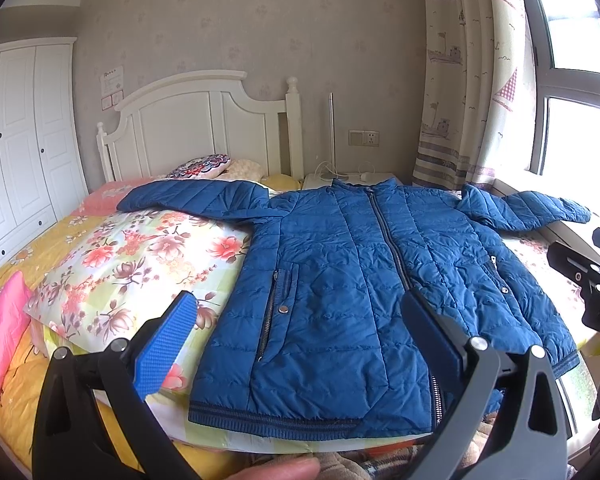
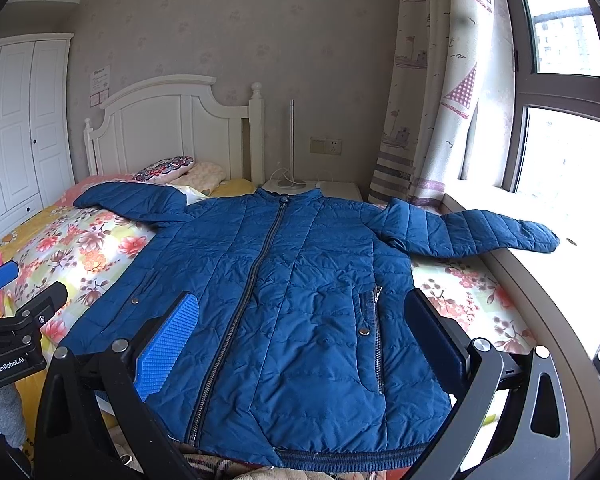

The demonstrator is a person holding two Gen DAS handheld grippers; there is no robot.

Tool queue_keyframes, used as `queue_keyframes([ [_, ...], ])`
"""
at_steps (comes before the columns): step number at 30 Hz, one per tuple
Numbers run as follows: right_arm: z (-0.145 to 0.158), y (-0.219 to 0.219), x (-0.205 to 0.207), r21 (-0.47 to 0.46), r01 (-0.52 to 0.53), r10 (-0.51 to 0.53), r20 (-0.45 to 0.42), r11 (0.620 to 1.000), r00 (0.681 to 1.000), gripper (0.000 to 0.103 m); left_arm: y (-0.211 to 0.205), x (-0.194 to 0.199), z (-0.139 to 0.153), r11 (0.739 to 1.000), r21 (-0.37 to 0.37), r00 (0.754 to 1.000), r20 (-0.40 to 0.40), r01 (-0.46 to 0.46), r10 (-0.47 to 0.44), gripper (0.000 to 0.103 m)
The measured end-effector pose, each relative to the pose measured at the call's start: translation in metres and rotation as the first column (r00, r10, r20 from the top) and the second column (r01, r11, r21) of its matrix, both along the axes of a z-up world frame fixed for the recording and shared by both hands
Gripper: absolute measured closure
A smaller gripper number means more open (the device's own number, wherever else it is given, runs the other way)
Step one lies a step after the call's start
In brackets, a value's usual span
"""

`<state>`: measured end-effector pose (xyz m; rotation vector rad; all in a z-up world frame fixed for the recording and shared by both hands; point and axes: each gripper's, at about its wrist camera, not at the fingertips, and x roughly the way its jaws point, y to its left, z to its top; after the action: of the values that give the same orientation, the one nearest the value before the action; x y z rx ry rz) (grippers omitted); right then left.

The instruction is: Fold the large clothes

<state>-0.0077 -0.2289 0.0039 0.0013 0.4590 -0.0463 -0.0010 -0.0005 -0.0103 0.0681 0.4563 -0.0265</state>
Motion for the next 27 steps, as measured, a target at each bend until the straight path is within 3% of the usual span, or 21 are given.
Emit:
queue_keyframes([
  [27, -0.002, 0.002, -0.002, 0.005, -0.022, 0.022, 0.002, 1.0, 1.0, 0.004, 0.001, -0.006, -0.011, 1.0, 0.001, 1.0, -0.006, 0.003, -0.003, 0.002],
])
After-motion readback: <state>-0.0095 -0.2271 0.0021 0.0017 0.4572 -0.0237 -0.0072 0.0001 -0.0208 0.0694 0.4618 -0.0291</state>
